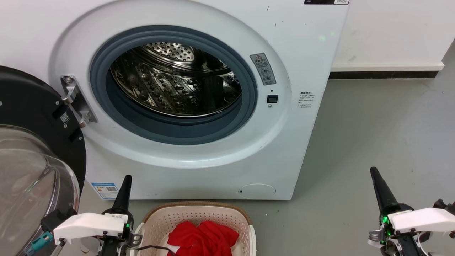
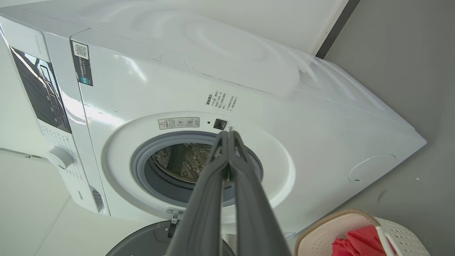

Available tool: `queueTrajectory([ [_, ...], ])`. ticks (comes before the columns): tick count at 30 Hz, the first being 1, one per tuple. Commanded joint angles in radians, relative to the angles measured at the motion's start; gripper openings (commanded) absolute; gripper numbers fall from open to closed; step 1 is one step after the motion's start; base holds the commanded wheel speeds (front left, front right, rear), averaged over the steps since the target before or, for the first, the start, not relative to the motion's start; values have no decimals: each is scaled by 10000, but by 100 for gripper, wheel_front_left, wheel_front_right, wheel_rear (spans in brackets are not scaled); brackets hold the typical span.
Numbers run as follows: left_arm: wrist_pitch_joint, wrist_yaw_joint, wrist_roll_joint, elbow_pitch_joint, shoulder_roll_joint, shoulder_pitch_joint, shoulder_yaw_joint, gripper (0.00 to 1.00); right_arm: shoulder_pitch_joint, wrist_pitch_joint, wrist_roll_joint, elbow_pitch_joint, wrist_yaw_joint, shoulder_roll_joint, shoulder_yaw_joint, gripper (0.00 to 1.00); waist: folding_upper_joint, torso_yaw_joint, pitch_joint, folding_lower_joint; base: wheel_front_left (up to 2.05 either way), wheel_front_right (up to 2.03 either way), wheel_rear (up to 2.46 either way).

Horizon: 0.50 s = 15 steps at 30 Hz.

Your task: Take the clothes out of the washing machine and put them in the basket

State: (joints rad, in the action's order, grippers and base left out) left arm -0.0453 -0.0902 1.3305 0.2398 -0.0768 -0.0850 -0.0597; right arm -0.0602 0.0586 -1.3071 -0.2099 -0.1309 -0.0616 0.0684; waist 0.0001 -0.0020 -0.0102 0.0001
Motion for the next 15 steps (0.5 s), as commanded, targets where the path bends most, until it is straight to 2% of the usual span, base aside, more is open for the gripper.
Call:
queueTrajectory([
  [1,-63,-82,180,-25,43,-170,-53,0,-209,33,-218,1,1,-46,34,0,-1,1,3,-1,0,0,0],
  [15,-325,-235,1260,7,128,-233,-276,0,-340,216,-1429,-141,2,-30,147,0,-1,8,51,-1,0,0,0],
])
